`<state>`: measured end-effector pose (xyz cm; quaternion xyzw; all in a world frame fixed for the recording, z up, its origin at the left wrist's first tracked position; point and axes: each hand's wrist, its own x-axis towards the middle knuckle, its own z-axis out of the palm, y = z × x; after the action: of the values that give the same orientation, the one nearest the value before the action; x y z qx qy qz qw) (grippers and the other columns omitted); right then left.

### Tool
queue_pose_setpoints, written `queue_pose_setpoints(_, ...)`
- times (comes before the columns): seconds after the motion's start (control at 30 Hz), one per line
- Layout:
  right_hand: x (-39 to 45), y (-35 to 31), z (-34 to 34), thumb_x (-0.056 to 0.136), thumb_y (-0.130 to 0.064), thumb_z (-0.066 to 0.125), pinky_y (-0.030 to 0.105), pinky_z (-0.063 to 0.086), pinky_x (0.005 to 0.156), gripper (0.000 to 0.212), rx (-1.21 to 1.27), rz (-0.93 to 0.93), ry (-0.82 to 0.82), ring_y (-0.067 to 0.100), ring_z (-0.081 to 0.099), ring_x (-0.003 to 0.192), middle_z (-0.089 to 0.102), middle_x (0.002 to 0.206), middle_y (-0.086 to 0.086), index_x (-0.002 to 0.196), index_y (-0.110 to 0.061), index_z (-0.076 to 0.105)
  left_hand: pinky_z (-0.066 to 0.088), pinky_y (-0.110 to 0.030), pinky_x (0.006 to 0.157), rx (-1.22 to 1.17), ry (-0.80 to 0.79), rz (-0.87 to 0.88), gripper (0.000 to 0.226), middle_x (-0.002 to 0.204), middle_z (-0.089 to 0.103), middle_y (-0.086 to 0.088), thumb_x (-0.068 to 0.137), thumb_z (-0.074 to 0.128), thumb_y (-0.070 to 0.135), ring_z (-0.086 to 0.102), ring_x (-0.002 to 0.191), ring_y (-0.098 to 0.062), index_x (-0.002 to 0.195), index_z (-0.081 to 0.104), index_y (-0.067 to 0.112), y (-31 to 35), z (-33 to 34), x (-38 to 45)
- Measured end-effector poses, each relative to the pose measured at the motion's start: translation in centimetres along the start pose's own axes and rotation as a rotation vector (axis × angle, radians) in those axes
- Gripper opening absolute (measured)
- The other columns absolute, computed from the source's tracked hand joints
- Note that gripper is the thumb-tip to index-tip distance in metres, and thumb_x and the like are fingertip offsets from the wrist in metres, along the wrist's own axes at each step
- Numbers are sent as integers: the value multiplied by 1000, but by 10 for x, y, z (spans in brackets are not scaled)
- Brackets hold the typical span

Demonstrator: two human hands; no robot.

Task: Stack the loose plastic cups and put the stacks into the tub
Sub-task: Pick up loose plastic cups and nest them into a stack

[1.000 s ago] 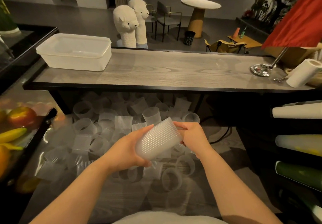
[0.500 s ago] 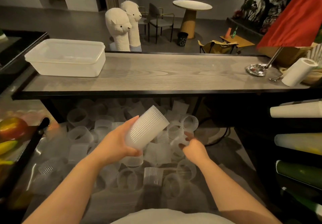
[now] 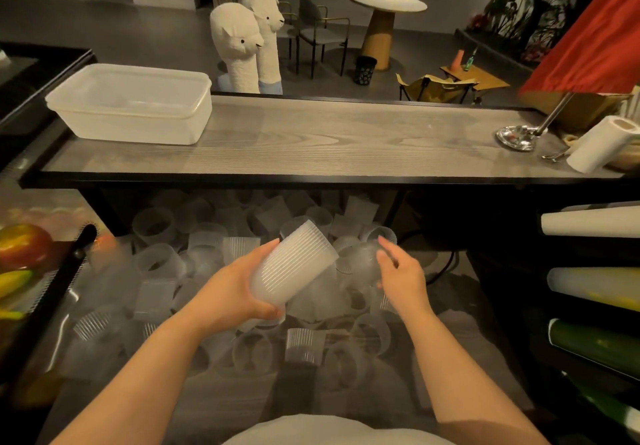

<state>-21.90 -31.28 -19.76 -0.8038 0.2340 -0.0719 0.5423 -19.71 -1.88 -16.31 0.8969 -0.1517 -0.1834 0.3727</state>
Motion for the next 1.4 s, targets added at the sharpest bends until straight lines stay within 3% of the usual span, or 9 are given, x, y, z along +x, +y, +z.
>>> queue_pose_setpoints(0.13, -11, -36, -9, 87, -37, 70, 26, 54, 59, 34, 302, 78, -25, 13, 55, 64, 64, 87, 0, 119, -33, 62, 53, -28, 85, 18, -27, 15, 111, 131, 43, 21, 61, 87, 42, 51, 109, -9, 146, 17, 57, 1, 3, -2)
queue_pose_setpoints(0.3, -18, -58, -13, 97, -30, 58, 26, 45, 50, 24, 574, 152, -147, 13, 48, 63, 59, 89, 5, 118, -22, 67, 52, -28, 89, 19, -71, 65, 111, 129, 41, 29, 61, 88, 43, 50, 111, -5, 142, 16, 63, 6, 2, -8)
queue_pose_setpoints(0.5, -33, -69, -11, 98, -27, 55, 26, 51, 48, 33, 567, 194, -398, 14, 51, 61, 58, 89, 14, 120, -3, 61, 50, -21, 79, -13, -81, 104, 108, 126, 38, 36, 62, 89, 39, 49, 111, -1, 134, 15, 72, 6, -3, -22)
queue_pose_setpoints(0.6, -44, -76, -8, 98, -20, 55, 24, 50, 49, 22, 463, 228, -540, 13, 52, 58, 63, 74, 5, 104, -5, 69, 47, -22, 85, -5, -82, 131, 108, 127, 37, 38, 62, 89, 39, 47, 113, 2, 134, 16, 72, 7, -6, -30)
queue_pose_setpoints(0.73, -52, -79, 8, 99, -22, 53, 28, 50, 48, 28, 303, 229, -640, 14, 50, 55, 58, 81, 6, 122, -12, 65, 44, -27, 94, 29, -73, 162, 111, 129, 35, 42, 61, 89, 41, 43, 115, 7, 139, 16, 69, 9, -14, -38)
queue_pose_setpoints(0.97, -65, -82, 43, 98, -47, 49, 31, 51, 51, 40, 259, 214, -632, 15, 52, 55, 53, 88, 9, 118, -15, 63, 51, -33, 93, 52, -61, 148, 108, 126, 47, 27, 57, 85, 56, 53, 109, -6, 140, 16, 66, 4, -20, -43)
queue_pose_setpoints(1.13, -50, -65, 54, 100, -39, 48, 32, 55, 59, 27, 138, 175, -202, 17, 57, 65, 62, 109, 6, 118, -22, 60, 54, -27, 82, 15, -26, 76, 98, 117, 50, 23, 61, 74, 72, 58, 98, -6, 137, 12, 68, -10, -22, -48)
queue_pose_setpoints(1.2, -40, -43, 56, 99, -25, 51, 30, 53, 54, 27, 46, 230, -100, 20, 56, 65, 60, 98, 7, 126, -24, 55, 54, -29, 82, -3, 10, 55, 93, 115, 49, 24, 59, 71, 76, 58, 97, -5, 130, 11, 74, -17, -26, -49)
queue_pose_setpoints(1.4, -31, -2, 81, 95, -22, 59, 39, 60, 60, 58, -49, 625, -278, 29, 65, 86, 55, 123, 8, 144, -40, 35, 53, -29, 80, -51, 85, 4, 94, 115, 50, 22, 67, 82, 56, 56, 98, -8, 136, 18, 65, -26, -28, -42)
